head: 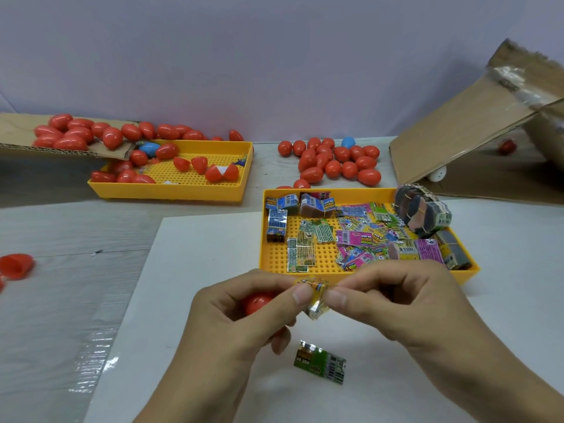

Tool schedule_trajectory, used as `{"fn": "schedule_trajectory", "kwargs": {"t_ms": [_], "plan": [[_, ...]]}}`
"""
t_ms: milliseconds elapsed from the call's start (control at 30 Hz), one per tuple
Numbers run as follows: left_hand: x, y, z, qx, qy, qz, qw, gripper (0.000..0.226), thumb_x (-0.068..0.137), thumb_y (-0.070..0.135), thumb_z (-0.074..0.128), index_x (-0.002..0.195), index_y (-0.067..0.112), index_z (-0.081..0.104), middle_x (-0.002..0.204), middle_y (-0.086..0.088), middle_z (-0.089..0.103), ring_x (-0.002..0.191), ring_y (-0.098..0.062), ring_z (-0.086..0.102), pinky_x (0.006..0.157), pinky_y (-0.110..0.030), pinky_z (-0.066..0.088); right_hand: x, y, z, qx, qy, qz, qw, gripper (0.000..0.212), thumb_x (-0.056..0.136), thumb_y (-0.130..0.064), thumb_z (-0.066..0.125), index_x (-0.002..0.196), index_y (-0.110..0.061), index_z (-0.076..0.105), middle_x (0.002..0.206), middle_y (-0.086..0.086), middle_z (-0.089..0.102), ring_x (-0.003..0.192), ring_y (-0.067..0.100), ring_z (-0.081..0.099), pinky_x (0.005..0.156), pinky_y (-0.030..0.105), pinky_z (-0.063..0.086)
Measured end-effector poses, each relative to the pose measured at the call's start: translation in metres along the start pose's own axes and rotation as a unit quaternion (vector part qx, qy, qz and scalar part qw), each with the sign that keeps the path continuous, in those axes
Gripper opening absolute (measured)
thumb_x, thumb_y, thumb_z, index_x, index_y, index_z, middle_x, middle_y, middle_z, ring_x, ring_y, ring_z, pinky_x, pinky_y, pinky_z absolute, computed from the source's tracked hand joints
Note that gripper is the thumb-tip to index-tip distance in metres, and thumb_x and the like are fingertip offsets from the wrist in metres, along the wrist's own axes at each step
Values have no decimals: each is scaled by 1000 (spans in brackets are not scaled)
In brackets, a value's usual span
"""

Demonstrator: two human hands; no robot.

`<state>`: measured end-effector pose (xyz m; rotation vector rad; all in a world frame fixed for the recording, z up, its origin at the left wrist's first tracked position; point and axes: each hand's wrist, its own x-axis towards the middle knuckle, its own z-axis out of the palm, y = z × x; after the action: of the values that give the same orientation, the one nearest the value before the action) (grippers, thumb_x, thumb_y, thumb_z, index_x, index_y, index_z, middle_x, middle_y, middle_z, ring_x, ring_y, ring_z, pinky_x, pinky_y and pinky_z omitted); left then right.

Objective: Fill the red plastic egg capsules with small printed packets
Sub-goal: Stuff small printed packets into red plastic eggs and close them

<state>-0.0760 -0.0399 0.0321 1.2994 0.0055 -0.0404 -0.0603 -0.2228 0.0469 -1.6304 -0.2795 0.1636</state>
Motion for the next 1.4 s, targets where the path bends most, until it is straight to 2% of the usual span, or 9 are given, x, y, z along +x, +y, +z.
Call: {"fn": "schedule_trajectory", "kwargs": {"t_ms": [233, 333, 400, 533, 767, 967, 1200, 1300, 1400], "plan": [[-4, 1, 1, 28, -85, -10, 996, 24, 55, 27, 85, 64, 9, 73, 69, -8, 61, 50, -19, 48, 46, -25, 40, -4, 5, 6, -146, 96, -96, 980, 9, 72, -34, 81, 79, -30, 76, 58, -8, 54, 51, 7, 49, 45, 20, 38], [-7, -1, 2, 64, -103, 1, 993, 25, 56, 28, 84, 68, 8, 73, 74, -6, 63, 52, -15, 54, 50, -23, 43, -5, 3, 10, -45, 61, -46, 996, 8, 76, -30, 70, 82, -31, 76, 66, 3, 68, 48, 11, 60, 40, 24, 44], [-7, -2, 3, 98, -90, 34, 991, 24, 57, 29, 83, 68, 9, 74, 76, -6, 66, 59, -12, 61, 55, -19, 47, -5, 3, 12, 36, 24, -1, 999, 11, 78, -26, 65, 81, -25, 75, 63, 7, 69, 44, 12, 61, 36, 23, 43], [-9, -1, 4, 156, -82, 82, 981, 20, 64, 33, 78, 71, 15, 74, 82, -9, 67, 77, -25, 68, 64, -34, 56, -6, 6, 12, 51, 10, -7, 999, 10, 77, -20, 68, 81, -19, 77, 62, 10, 70, 45, 14, 62, 34, 23, 43], [-8, 2, 5, 161, -56, 69, 983, 29, 68, 48, 70, 64, 19, 73, 68, 4, 61, 56, -10, 53, 55, -20, 43, -7, 6, 14, -43, 64, -85, 993, 15, 73, -37, 70, 84, -34, 79, 68, 0, 72, 55, 15, 68, 38, 22, 47], [-8, 0, 5, 157, -59, 70, 983, 28, 69, 49, 70, 65, 21, 74, 70, 1, 60, 59, -14, 53, 55, -26, 43, -6, 6, 14, 47, 45, -39, 997, 7, 80, -24, 71, 82, -22, 78, 68, 5, 73, 56, 23, 71, 37, 25, 47], [-6, 0, 1, 118, -72, 56, 989, 32, 71, 46, 70, 65, 15, 72, 65, -10, 59, 53, -23, 51, 51, -26, 42, -8, 10, 17, -116, 95, -107, 983, 28, 77, -13, 74, 94, -35, 77, 81, -7, 72, 73, 13, 70, 46, 28, 53], [-5, 0, 0, 127, -74, 52, 988, 36, 72, 48, 67, 64, 13, 69, 66, -8, 59, 55, -20, 50, 52, -25, 42, -5, 4, 11, -144, 12, -123, 982, 43, 73, -29, 68, 114, -38, 62, 105, -14, 68, 97, 11, 67, 62, 20, 53], [-5, 3, -1, 135, -85, 65, 985, 34, 76, 46, 66, 60, 16, 66, 66, 1, 57, 56, -16, 49, 54, -23, 41, -3, -2, 8, -91, -72, -97, 988, 35, 69, -35, 58, 102, -30, 68, 106, -12, 69, 99, 8, 65, 68, 23, 53]]}}
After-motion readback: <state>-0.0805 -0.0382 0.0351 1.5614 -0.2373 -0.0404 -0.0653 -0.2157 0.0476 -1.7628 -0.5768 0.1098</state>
